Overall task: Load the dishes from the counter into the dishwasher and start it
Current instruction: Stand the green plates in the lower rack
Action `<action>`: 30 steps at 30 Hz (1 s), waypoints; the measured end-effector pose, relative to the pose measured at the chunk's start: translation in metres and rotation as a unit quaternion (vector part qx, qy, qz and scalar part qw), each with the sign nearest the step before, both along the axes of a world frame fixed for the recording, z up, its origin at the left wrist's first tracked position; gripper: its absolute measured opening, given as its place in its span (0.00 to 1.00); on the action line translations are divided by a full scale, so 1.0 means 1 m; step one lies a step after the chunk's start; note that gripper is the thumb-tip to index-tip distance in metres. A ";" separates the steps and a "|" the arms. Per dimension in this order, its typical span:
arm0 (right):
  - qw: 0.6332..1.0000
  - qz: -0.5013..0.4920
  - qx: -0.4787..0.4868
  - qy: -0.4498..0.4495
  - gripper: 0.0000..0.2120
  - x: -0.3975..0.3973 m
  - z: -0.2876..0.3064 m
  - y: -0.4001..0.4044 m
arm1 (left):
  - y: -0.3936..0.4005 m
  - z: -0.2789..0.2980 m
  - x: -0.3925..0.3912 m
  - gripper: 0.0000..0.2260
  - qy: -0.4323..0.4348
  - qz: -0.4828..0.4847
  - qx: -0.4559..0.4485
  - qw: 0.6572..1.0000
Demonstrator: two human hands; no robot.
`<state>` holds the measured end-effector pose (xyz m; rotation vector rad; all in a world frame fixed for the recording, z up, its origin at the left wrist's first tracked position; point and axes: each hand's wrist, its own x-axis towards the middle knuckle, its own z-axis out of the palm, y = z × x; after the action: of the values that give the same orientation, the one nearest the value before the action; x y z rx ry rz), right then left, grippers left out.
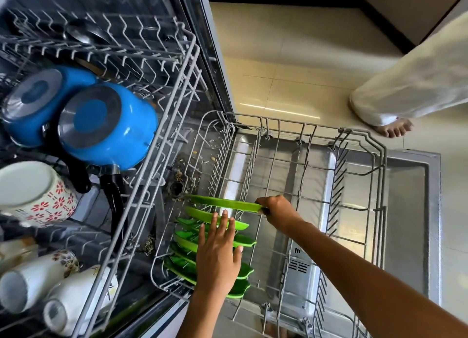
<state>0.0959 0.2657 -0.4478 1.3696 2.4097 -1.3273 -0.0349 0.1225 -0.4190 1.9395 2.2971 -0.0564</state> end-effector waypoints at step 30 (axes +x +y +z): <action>0.997 0.012 0.017 -0.078 0.13 -0.004 0.012 -0.006 | -0.001 0.001 -0.003 0.36 -0.032 -0.003 -0.044 0.999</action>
<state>0.0918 0.2601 -0.4356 1.3917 2.3485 -1.1332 -0.0378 0.1216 -0.4176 1.8769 2.2108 -0.0938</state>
